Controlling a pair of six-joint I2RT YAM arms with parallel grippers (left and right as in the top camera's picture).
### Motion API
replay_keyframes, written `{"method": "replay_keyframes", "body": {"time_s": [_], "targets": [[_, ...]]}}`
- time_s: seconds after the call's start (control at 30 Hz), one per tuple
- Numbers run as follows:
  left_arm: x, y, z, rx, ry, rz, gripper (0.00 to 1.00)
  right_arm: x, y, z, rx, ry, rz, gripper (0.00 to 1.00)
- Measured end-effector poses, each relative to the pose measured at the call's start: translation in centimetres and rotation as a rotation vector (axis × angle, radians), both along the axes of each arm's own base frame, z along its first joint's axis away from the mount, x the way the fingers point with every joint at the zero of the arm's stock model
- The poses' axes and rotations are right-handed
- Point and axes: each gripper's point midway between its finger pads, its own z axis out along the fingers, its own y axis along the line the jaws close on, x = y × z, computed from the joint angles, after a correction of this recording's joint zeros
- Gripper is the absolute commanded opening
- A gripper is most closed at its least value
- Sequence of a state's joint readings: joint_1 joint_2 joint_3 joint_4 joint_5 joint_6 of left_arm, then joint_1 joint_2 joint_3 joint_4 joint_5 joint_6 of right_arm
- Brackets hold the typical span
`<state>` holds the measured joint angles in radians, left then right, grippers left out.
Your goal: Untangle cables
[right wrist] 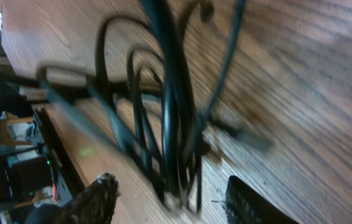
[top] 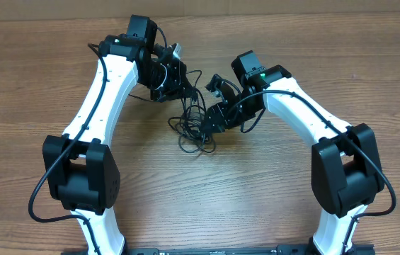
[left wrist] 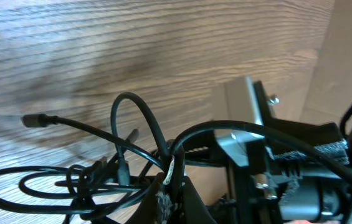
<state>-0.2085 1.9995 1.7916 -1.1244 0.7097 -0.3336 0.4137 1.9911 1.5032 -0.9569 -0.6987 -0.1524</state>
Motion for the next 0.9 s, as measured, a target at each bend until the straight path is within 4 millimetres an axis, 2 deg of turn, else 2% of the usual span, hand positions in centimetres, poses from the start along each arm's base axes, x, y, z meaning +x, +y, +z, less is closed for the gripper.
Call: {"method": "replay_keyframes", "body": {"time_s": [0.03,0.1,0.2,0.33,0.57,0.8,0.9], "targets": [[0.0,-0.1,0.1,-0.01,0.002,-0.002,0.04,0.2,0.1,0.0,0.004,-0.006,-0.004,0.45],[-0.1,-0.3,0.3,-0.024,0.006,-0.005,0.04,0.4,0.4,0.1,0.01,-0.015,-0.008,0.26],[-0.2,-0.4,0.4,-0.03,0.006,-0.006,0.04,0.5,0.5,0.2,0.011,-0.01,-0.019,0.05],[0.1,0.0,0.0,0.003,-0.003,0.001,0.04,0.2,0.4,0.1,0.003,0.01,-0.027,0.04],[1.3,2.2,-1.8,0.159,-0.01,0.1,0.04,-0.5,0.0,0.0,-0.013,0.049,-0.027,0.04],[3.1,2.5,-0.8,0.07,-0.022,0.172,0.08,-2.2,-0.7,-0.2,-0.038,0.097,0.014,0.04],[3.3,2.8,-0.5,0.039,-0.021,0.177,0.14,-2.3,-0.7,-0.2,-0.034,0.089,0.03,0.04]]}}
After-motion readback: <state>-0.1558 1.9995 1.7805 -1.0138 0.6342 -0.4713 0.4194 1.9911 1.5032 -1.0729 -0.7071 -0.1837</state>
